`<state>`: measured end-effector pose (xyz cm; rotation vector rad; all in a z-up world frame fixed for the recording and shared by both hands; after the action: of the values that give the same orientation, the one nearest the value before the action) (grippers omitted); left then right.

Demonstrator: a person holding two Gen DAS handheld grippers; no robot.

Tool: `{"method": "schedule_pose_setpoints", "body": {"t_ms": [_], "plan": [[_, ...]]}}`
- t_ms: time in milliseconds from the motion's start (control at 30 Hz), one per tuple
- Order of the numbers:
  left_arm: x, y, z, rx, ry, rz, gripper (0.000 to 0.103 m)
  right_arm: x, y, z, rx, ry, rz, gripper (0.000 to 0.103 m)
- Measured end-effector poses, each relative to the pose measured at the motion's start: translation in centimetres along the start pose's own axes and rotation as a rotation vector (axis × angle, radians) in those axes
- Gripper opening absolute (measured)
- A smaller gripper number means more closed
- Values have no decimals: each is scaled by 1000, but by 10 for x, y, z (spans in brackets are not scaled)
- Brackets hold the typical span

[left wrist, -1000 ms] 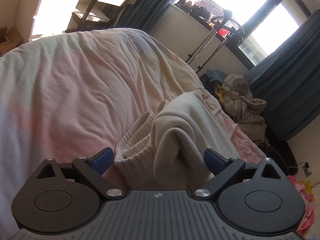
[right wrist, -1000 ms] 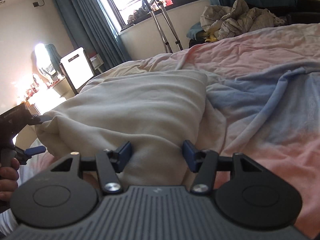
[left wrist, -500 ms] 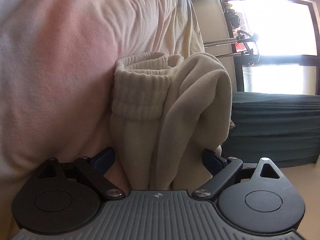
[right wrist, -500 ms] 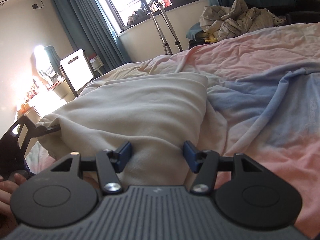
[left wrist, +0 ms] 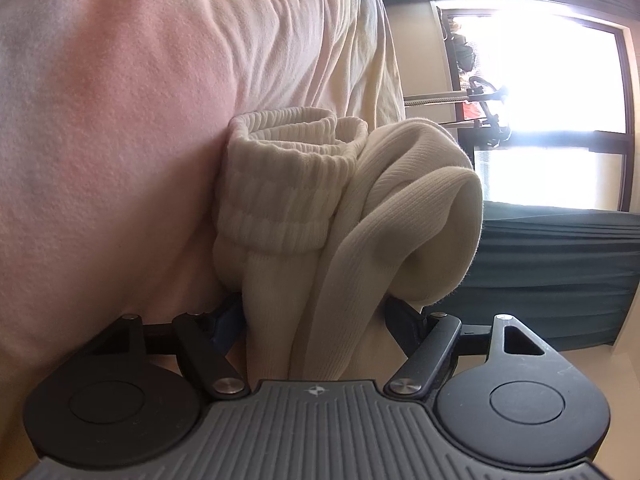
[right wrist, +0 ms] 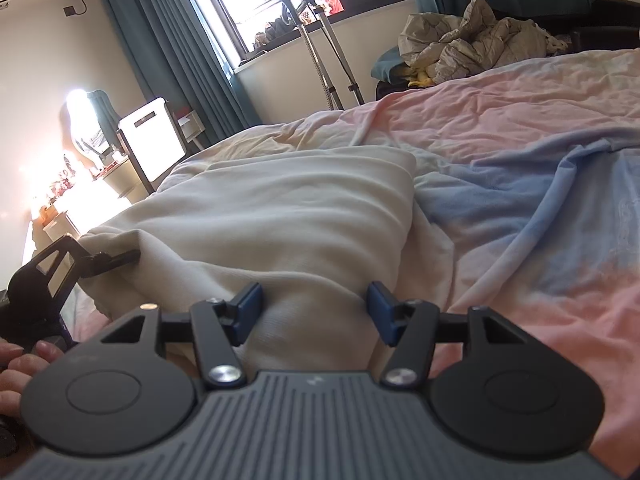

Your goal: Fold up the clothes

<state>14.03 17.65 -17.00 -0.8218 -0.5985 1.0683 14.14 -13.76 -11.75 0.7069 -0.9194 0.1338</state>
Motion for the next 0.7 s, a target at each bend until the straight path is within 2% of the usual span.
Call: {"method": "schedule_pose_setpoints", "body": {"t_ms": [233,300,433,600,700], "plan": [[2,-3,-8,-2,-25,-22,81,2,1,1,18,-14,-18,61],[1,-4,-7,1,-31,-28,79,7,-5,6,61,-44,-89,61],[1,-4,-5,-1,-34,-25,65,23,-31,19,158,-150,-321,61],[-2,-6,-5,-6,-42,-22,62,26,-49,-4,178,-105,-404,61],[-1,-8,-7,-12,-44,-20,64,28,-60,-17,189,-78,-453,67]]}}
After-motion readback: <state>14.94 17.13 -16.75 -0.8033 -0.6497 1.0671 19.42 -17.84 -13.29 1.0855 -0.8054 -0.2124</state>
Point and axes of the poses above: each gripper's, at about its wrist camera, not at the fingertips, and z roughly against the way its jaws point, y to its left, x to its top, the point moved 7 cm from there along -z, roughly the way its jaws point, and after that the axes turned 11 degrees about x, right-handed, at the moved point
